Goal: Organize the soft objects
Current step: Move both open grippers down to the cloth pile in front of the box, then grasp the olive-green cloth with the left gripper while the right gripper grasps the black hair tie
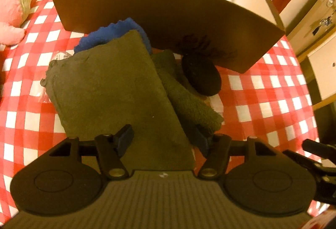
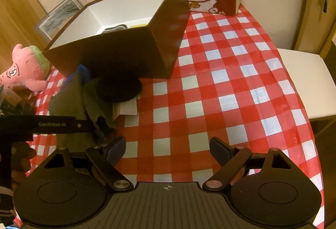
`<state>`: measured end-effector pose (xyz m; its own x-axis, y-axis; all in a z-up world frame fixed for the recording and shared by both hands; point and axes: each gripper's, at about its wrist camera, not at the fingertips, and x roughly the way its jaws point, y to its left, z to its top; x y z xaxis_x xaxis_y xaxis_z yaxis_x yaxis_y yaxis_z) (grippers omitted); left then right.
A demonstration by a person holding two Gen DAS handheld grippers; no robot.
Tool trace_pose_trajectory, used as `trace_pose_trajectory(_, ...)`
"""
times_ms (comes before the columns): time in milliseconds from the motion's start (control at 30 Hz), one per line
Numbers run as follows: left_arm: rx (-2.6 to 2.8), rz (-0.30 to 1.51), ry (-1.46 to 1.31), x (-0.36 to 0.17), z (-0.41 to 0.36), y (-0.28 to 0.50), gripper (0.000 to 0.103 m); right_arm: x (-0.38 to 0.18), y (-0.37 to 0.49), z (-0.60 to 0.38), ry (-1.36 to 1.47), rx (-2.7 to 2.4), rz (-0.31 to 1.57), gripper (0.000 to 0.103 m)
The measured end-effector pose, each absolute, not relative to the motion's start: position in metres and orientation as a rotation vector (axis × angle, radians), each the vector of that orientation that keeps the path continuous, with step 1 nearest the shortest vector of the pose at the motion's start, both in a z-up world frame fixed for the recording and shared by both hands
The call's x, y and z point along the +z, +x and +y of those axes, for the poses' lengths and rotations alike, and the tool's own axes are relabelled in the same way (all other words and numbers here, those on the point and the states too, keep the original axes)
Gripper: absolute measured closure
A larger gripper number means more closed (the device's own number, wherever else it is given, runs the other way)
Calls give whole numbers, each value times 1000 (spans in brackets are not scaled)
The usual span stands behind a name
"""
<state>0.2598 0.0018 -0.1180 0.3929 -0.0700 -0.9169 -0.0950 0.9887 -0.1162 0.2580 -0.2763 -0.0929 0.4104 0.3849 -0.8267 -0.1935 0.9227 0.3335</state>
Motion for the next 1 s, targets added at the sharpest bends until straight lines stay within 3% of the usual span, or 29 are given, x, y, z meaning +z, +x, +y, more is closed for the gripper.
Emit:
trace_pose_trajectory(100,21,1150,-126,-119,-1,259,48,-95,259,-277,196,369,1095,16)
trace_pose_trajectory(233,-39,1142,-150,-115,7,253,93,-96,260,-276,198,374,1097,16)
trace_pose_trajectory(367,-58,1110,-185,-103,21,240,97,-98,262,-271,198,387,1097,16)
trace_pose_trajectory(733,11,992,-222,-52,80,196,98,-94,266,-245,166,468,1064,16)
trace_pose_trajectory(1000,65,1009,-339,-66,120,186,96,-91,274,-223,128,520,1034,16)
